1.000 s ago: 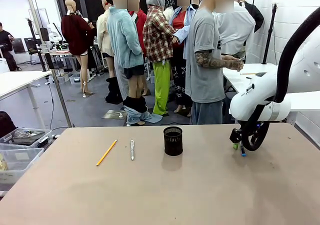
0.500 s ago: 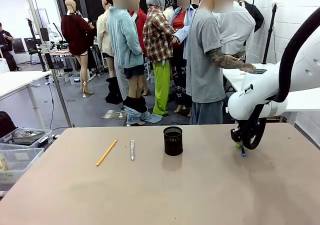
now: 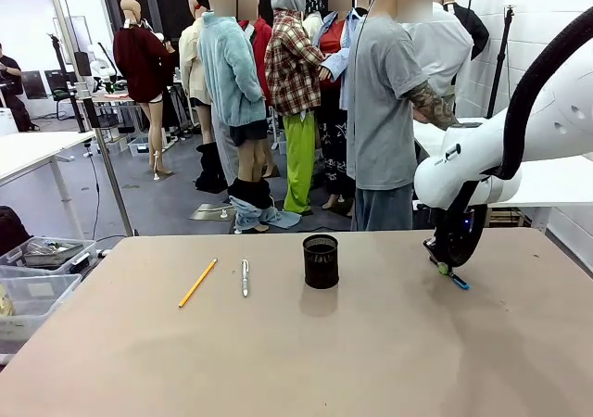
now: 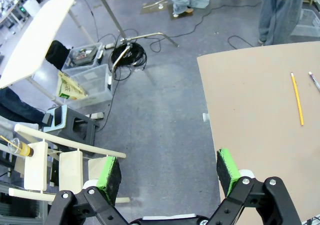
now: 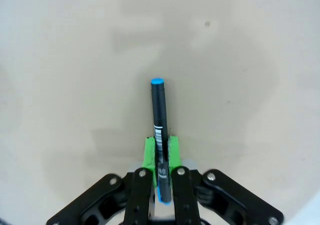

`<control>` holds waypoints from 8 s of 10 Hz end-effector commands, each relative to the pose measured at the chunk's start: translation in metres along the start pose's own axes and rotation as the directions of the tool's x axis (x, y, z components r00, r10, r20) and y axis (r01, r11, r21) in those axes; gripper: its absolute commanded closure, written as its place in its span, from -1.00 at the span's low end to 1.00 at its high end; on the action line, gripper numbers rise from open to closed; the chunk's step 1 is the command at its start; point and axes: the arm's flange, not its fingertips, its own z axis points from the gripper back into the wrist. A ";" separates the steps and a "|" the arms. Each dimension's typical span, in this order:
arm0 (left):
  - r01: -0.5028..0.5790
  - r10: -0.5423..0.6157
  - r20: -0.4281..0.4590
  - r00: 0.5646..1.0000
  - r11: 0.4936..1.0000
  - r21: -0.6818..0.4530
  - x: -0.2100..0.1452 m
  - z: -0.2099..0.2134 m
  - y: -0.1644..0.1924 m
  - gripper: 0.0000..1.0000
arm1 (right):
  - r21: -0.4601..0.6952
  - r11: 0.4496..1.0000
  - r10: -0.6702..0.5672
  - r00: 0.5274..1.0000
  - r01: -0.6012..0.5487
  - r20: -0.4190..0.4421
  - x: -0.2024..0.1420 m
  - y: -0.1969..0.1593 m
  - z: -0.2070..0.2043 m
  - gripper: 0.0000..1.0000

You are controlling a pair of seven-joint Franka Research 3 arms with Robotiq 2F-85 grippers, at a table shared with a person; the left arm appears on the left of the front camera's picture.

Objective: Place the pens into the pen holder.
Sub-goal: Pick up a writing instrument from the table and place it into the Pen holder.

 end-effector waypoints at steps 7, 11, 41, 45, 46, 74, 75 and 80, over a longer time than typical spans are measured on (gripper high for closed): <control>-0.009 0.008 0.007 1.000 1.000 0.009 0.001 -0.002 0.001 -1.00 | 0.176 0.746 0.523 0.728 -0.642 0.444 -0.044 -0.004 0.090 1.00; -0.009 0.008 0.007 1.000 1.000 0.009 0.001 -0.002 0.001 -1.00 | 0.220 0.483 0.370 0.425 -0.847 0.826 -0.021 0.028 0.104 1.00; -0.009 0.008 0.007 1.000 1.000 0.009 0.001 -0.002 0.001 -1.00 | 0.179 0.252 0.332 0.259 -0.951 0.907 0.050 0.117 0.041 0.20; -0.009 0.008 0.007 1.000 1.000 0.009 0.001 -0.002 0.001 -1.00 | 0.108 0.640 0.471 0.500 -0.760 0.726 -0.031 0.031 0.110 0.20; -0.009 0.008 0.007 1.000 1.000 0.009 0.001 -0.002 0.001 -1.00 | 0.084 0.729 0.440 0.559 -0.679 0.703 -0.058 0.005 0.125 0.20; 0.178 -0.311 -0.313 0.897 0.904 -0.389 0.140 -0.208 -0.267 -1.00 | 0.185 0.971 -0.223 0.840 0.149 0.495 -0.278 -0.215 0.138 -0.57; 0.166 -0.339 -0.347 0.875 0.881 -0.442 0.140 -0.233 -0.282 -1.00 | 0.185 0.971 -0.223 0.840 0.149 0.495 -0.278 -0.215 0.138 -0.57; 0.127 -0.390 -0.443 0.808 0.848 -0.515 0.094 -0.305 -0.335 -1.00 | 0.185 0.971 -0.223 0.840 0.149 0.495 -0.278 -0.215 0.138 -0.57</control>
